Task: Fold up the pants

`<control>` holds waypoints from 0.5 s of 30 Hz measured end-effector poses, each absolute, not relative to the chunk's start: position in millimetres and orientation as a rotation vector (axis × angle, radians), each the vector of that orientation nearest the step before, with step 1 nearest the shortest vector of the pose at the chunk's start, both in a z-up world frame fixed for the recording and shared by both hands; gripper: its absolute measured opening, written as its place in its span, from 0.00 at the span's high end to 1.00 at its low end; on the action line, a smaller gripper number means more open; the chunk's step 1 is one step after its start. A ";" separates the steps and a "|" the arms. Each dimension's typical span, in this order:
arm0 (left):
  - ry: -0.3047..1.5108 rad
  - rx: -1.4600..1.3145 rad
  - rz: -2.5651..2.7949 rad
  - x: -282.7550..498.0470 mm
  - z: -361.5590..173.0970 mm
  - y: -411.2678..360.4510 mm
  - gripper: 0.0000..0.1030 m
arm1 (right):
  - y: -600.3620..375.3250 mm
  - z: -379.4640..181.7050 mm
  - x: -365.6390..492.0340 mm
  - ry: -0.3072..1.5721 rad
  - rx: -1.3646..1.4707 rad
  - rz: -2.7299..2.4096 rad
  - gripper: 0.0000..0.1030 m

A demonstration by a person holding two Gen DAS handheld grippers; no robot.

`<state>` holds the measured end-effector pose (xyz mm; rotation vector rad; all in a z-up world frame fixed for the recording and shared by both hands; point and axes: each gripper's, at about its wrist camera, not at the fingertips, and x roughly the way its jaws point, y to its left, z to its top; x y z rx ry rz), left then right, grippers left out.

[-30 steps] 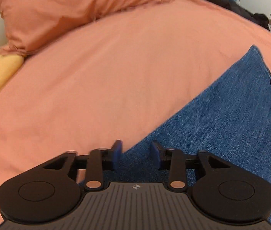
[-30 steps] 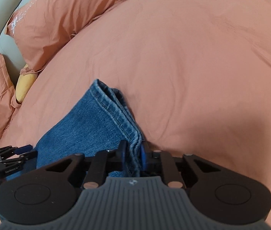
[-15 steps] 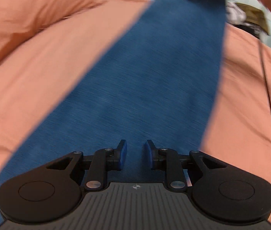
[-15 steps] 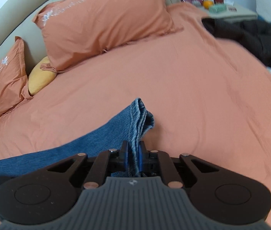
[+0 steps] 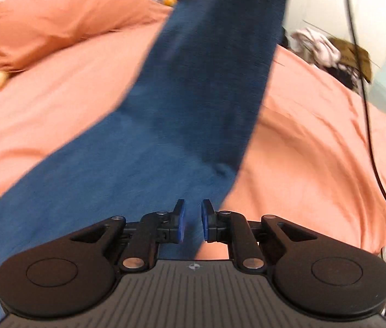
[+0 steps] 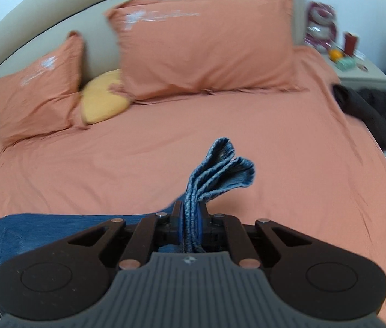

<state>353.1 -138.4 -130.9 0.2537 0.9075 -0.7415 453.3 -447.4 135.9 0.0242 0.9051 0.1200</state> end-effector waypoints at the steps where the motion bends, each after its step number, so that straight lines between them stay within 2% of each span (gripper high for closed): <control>1: 0.901 0.241 -0.712 352.2 -125.8 -122.5 0.84 | -426.6 142.6 453.2 0.909 0.012 0.131 0.95; 8: 0.880 0.102 -0.491 340.9 -106.1 -6.5 0.84 | -285.2 144.4 445.4 0.961 -0.046 0.217 0.95; 15: 0.931 -0.018 -0.340 328.6 -104.8 73.2 0.80 | -176.7 60.4 436.6 1.064 0.007 0.291 0.95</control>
